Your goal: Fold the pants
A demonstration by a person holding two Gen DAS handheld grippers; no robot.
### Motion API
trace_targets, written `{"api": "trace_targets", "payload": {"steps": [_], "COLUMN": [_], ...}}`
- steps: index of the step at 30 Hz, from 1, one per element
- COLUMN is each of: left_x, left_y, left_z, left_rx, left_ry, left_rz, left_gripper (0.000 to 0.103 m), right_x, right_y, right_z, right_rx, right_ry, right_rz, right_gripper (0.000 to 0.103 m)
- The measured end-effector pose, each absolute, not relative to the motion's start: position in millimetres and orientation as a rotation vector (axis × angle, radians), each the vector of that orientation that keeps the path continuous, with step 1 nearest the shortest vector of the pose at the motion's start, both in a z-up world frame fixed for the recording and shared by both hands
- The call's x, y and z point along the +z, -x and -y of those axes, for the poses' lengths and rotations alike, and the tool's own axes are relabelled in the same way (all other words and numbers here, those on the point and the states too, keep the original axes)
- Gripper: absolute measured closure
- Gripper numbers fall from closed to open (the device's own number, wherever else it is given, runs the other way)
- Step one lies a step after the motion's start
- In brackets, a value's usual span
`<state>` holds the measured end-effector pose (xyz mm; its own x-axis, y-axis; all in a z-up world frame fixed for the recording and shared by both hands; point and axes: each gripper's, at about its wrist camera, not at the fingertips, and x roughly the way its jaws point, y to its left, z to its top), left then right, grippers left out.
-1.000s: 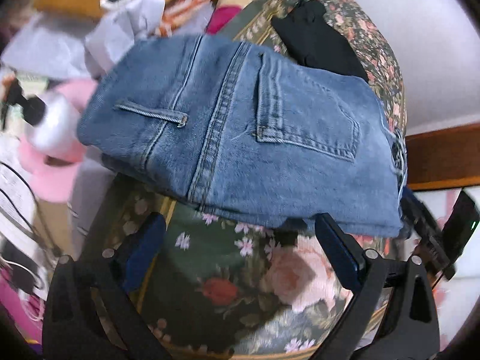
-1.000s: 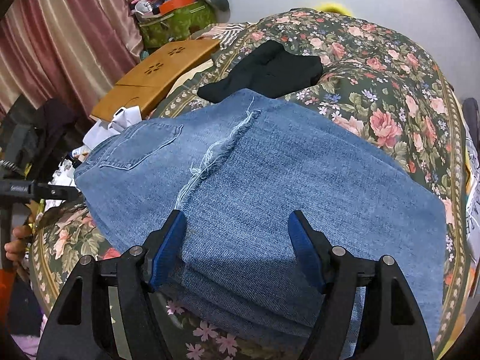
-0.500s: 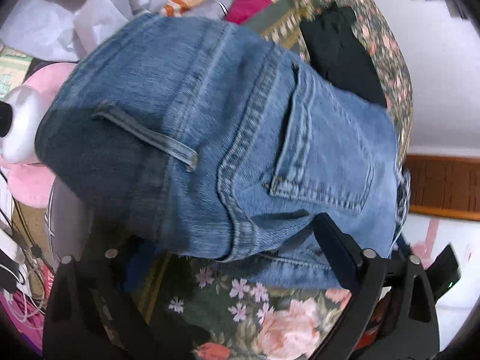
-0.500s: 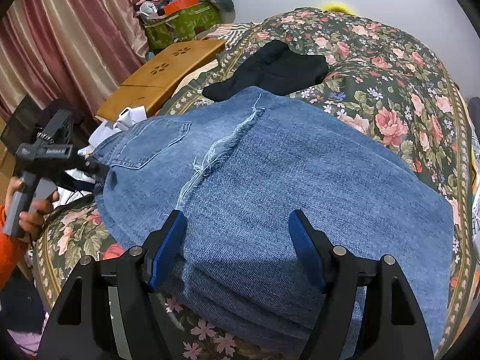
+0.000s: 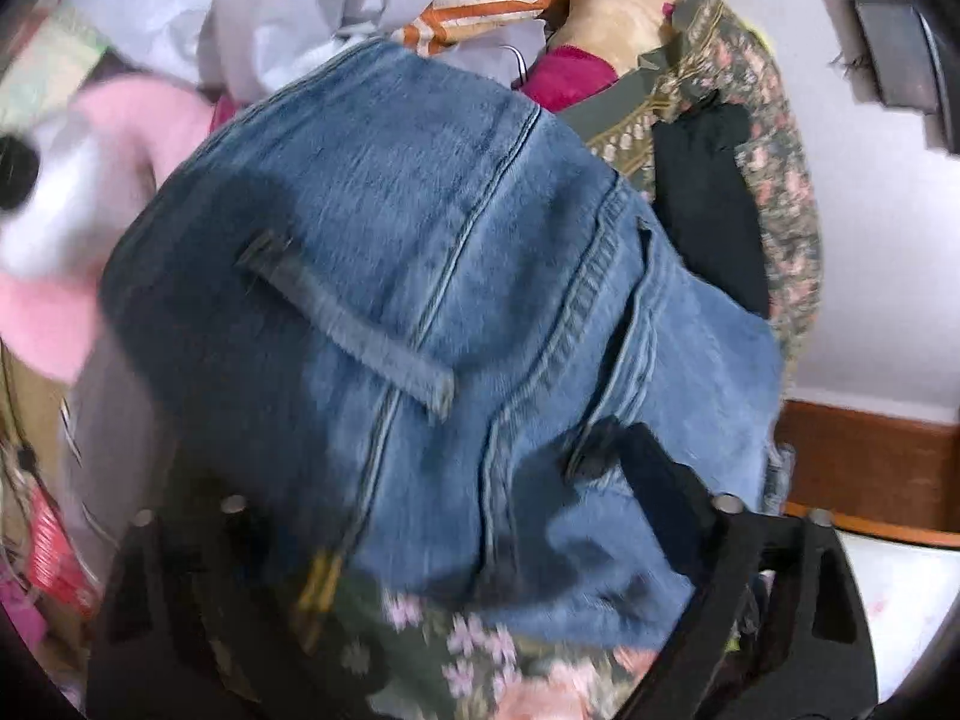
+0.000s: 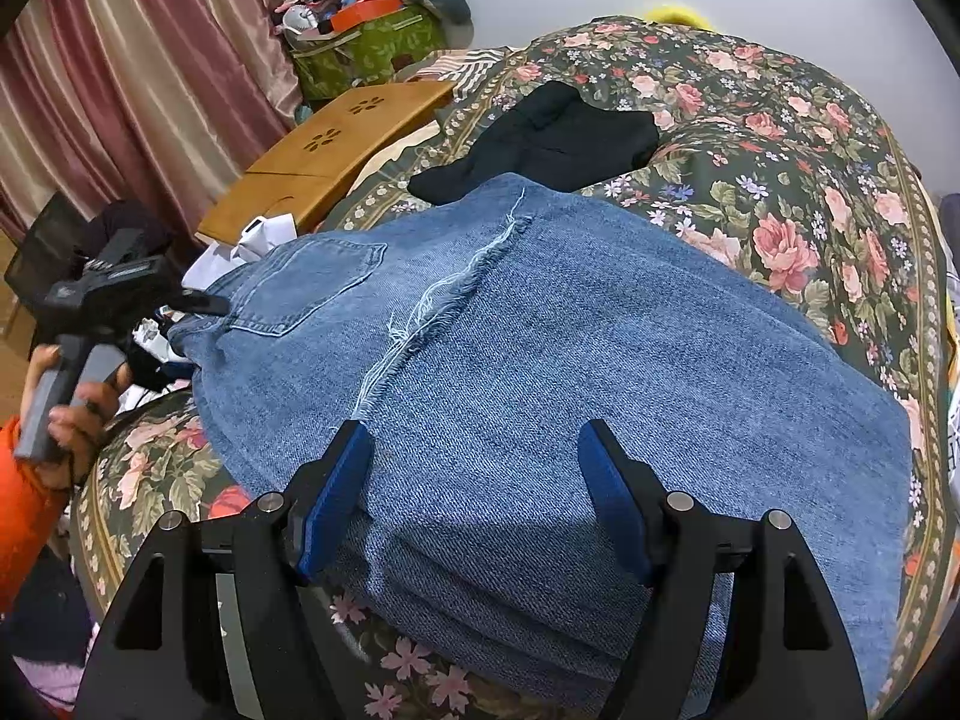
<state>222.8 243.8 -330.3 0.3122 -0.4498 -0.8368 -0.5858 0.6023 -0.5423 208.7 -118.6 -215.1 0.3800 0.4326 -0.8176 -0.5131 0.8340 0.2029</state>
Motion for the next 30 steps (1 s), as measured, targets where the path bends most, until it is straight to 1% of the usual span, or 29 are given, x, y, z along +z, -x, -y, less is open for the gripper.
{"api": "trace_targets", "payload": {"steps": [2, 4, 10, 11, 12, 18, 20, 24, 26, 30], "left_x": [-325, -314, -260, -247, -234, -144, -118, -75, -63, -47], "left_y": [-230, -233, -231, -229, -230, -213, -208, -209, -214, -230], "left_z": [-241, -239, -210, -204, -198, -159, -139, -97, -77, -21], "left_rx": [0.133, 0.165, 0.250, 0.259, 0.266, 0.330, 0.328, 0.242, 0.194, 0.026], "left_ry": [0.932, 0.828, 0.512, 0.460, 0.414, 0.065, -0.011, -0.046, -0.051, -0.043], "left_rz": [-1.308, -1.268, -1.116, -1.080, -1.046, -0.780, -0.703, -0.616, -0.600, -0.635], "left_gripper": [0.035, 0.059, 0.065, 0.066, 0.066, 0.067, 0.067, 0.068, 0.069, 0.071], "right_x": [-215, -215, -211, -209, -207, -187, -185, -190, -199, -221], "right_y": [-210, -210, -207, -206, -204, -187, -183, -181, -184, -192], "right_z": [120, 119, 127, 130, 136, 188, 205, 241, 257, 273], "right_rx": [0.606, 0.607, 0.616, 0.613, 0.609, 0.530, 0.479, 0.398, 0.368, 0.366], "right_ry": [0.086, 0.084, 0.046, 0.036, 0.024, -0.034, -0.031, -0.077, -0.115, -0.197], "right_rz": [-1.016, -1.015, -1.017, -1.020, -1.023, -0.975, -0.962, -0.971, -0.991, -1.044], "right_gripper": [0.032, 0.032, 0.034, 0.037, 0.038, 0.037, 0.036, 0.036, 0.036, 0.034]}}
